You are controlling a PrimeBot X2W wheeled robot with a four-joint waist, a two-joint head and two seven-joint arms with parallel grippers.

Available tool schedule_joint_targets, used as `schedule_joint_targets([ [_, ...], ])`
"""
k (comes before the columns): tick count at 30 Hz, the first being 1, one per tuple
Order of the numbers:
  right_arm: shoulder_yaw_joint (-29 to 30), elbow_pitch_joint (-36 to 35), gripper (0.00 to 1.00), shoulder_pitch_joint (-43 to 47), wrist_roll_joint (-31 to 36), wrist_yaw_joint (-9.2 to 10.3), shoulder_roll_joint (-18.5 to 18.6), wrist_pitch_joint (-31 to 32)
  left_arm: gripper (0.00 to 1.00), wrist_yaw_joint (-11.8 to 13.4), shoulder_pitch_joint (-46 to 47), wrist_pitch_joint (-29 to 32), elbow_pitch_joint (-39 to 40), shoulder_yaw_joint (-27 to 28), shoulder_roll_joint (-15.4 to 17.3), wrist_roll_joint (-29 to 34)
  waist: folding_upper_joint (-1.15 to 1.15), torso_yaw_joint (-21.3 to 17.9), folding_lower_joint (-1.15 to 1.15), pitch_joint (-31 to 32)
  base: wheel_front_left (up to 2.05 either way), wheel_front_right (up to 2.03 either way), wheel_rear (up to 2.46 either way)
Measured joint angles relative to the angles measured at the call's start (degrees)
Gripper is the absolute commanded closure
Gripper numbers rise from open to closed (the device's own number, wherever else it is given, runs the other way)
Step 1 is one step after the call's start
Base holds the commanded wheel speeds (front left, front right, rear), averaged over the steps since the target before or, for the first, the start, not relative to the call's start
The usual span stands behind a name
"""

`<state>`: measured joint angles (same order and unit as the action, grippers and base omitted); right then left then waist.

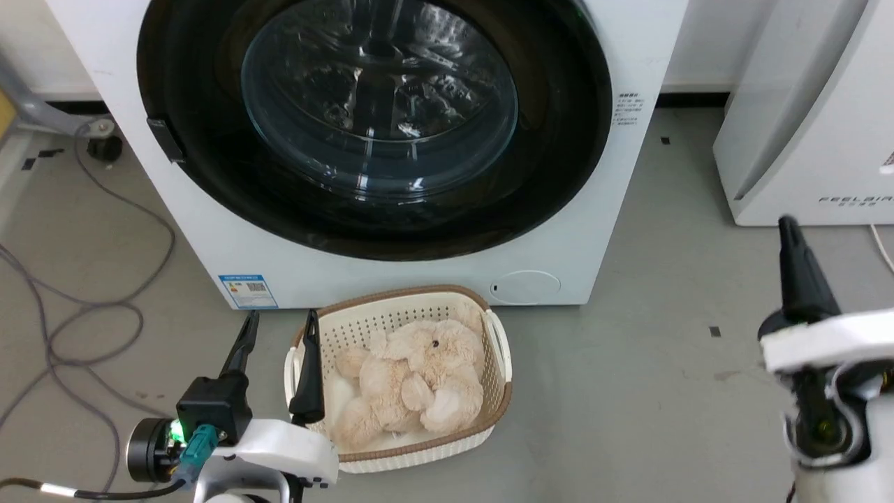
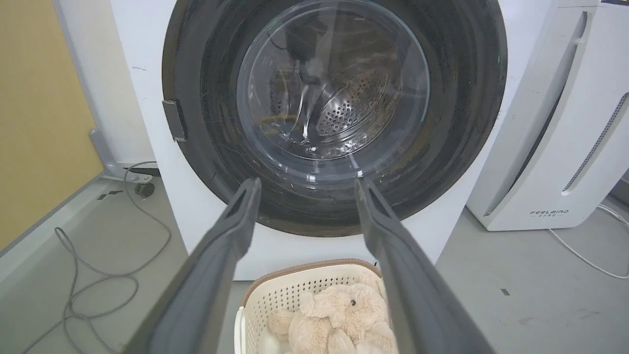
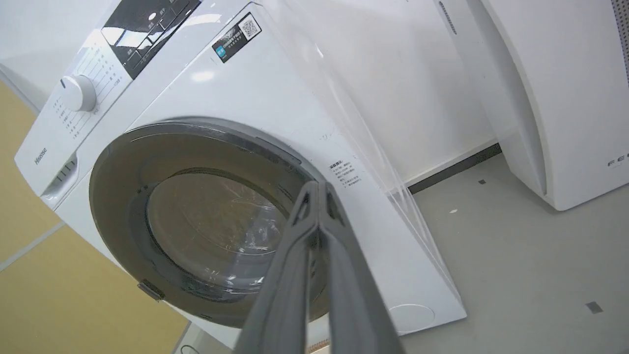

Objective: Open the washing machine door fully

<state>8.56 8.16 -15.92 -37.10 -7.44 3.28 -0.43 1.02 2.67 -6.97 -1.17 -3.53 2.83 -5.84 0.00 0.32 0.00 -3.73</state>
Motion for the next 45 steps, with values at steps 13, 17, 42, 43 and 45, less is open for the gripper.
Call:
schedule_joint_targets([
  [13,2.0,17.3,1.0,-21.5,-16.7,0.01,3.7,12.1,0.0,0.3,4.6,-1.6,0.7,-1.5,0.0,-0.3,0.0,0.6,0.0,-5.7,0.0,0.0,0.0],
  [17,1.2,22.1,1.0,-28.4,-19.8,0.01,5.1,16.1,0.0,0.4,5.9,-2.0,1.1,-1.9,0.0,-0.4,0.0,1.1,0.0,-7.5,0.0,0.0,0.0],
  [42,-10.0,42.0,1.0,-62.8,-25.8,0.0,8.2,31.7,0.0,3.4,12.4,-4.9,3.7,-5.5,0.0,-2.5,0.0,3.3,0.01,-19.3,0.0,0.0,0.0],
  [43,-10.4,42.9,1.0,-63.8,-25.9,0.01,8.3,32.1,0.0,3.4,12.7,-5.1,3.8,-5.7,0.0,-2.5,0.0,3.3,0.01,-19.7,0.0,0.0,0.0],
  [45,-11.2,44.4,1.0,-65.8,-26.5,0.01,8.3,33.4,0.0,3.6,13.0,-5.3,4.1,-5.9,0.0,-2.9,0.0,3.4,0.01,-20.5,0.0,0.0,0.0],
])
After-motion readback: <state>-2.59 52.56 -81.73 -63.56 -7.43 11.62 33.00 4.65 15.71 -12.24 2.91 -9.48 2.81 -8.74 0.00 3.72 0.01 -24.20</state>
